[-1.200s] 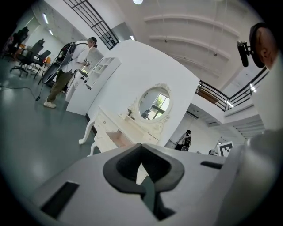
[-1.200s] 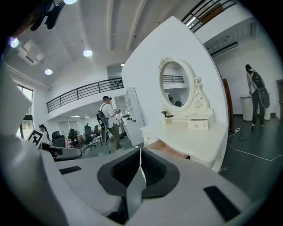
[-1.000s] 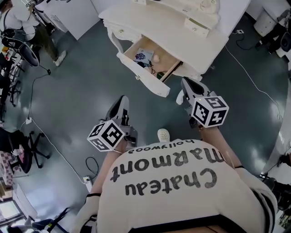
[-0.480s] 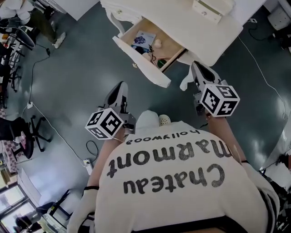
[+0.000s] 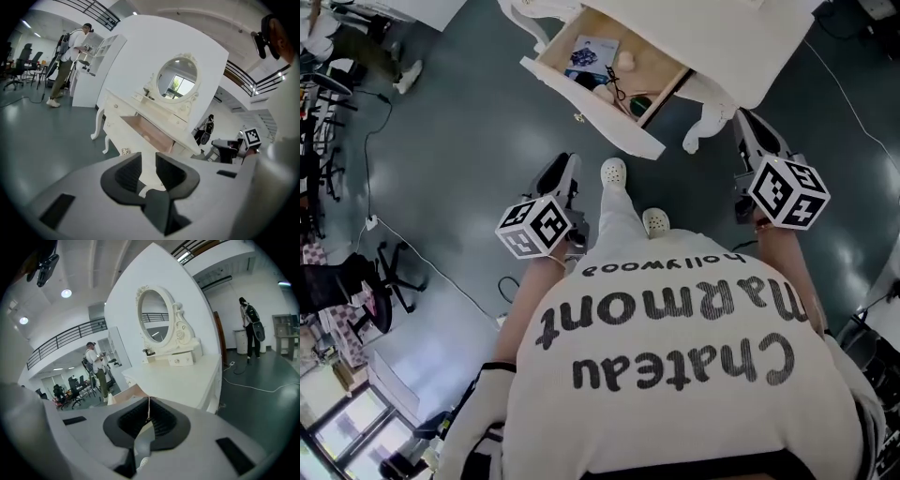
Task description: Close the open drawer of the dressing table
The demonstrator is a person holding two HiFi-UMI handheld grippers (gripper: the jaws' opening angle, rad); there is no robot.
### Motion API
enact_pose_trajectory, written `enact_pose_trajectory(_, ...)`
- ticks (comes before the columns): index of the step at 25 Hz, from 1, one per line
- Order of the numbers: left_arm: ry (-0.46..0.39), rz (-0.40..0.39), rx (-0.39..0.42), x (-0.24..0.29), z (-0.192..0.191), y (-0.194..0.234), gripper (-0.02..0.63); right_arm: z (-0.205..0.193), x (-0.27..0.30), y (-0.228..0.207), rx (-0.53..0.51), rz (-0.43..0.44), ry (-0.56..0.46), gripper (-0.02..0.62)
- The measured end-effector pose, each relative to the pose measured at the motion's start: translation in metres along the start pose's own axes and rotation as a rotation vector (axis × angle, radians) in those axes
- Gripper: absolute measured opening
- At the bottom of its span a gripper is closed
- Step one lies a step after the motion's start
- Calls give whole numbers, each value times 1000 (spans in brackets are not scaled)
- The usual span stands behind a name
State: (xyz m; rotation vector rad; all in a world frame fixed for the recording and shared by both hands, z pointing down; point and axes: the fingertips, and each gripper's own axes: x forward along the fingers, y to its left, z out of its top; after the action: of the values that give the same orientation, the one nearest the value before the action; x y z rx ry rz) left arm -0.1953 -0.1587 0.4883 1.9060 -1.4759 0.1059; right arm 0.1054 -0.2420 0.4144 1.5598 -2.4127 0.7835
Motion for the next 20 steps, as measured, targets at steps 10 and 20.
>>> enact_pose_trajectory(10,231,21,180,67,-10,49,166,-2,-5,-32,65,-168,6,32)
enact_pose_trajectory(20,359,-6,379,109,-17,67,166,-6,1,-43,113,-243,1,32)
